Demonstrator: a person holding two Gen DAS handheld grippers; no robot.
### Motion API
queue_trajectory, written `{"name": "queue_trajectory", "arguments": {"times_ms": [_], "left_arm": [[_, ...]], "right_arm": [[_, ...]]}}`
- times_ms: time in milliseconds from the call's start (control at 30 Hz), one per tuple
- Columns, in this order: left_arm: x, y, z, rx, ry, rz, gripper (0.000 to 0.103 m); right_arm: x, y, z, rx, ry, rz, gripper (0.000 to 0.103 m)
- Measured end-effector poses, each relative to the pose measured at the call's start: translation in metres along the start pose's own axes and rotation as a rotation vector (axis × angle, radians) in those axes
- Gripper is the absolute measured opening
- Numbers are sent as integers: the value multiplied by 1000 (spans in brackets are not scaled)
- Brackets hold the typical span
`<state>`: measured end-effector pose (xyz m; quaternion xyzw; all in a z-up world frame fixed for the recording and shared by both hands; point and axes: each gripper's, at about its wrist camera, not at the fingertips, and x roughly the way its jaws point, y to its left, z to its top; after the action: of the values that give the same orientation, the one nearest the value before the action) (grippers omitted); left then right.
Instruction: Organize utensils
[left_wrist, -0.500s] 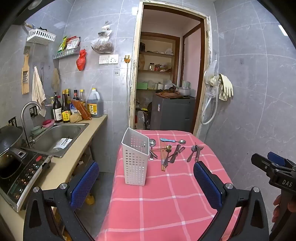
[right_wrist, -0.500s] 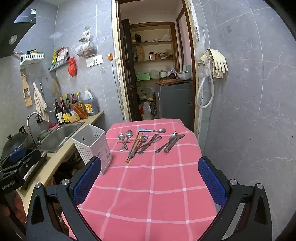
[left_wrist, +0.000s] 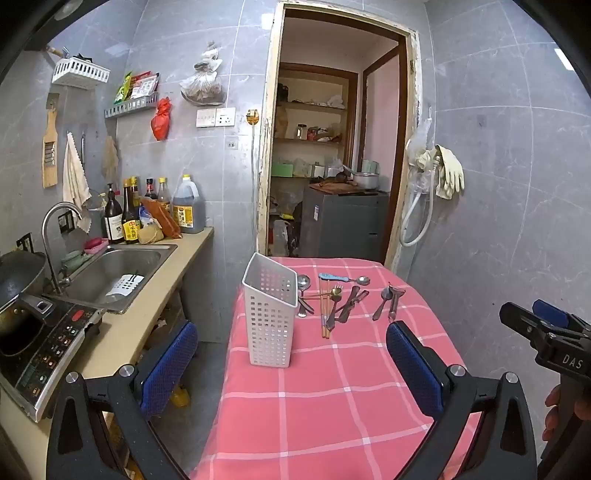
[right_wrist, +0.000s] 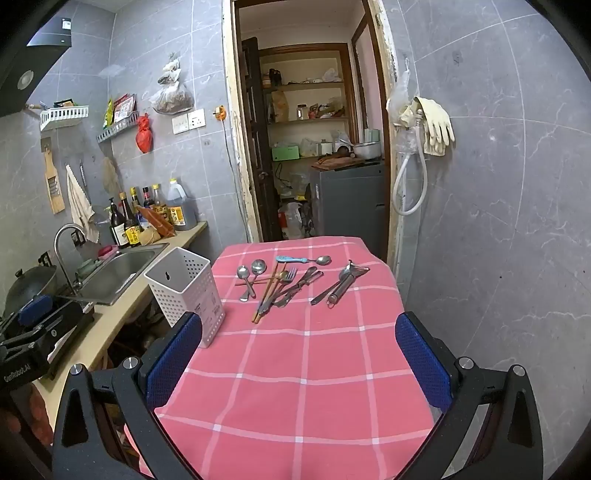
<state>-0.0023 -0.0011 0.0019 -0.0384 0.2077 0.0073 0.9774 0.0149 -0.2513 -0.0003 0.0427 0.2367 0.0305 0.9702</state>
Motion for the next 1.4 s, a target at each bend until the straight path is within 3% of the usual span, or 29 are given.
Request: {"name": "queue_trajectory", "arguments": {"times_ms": [1400], "left_arm": [[4,4,0,-4,12,-3,103]], "right_arm": [[0,1,2,-2,2,1,102]]}}
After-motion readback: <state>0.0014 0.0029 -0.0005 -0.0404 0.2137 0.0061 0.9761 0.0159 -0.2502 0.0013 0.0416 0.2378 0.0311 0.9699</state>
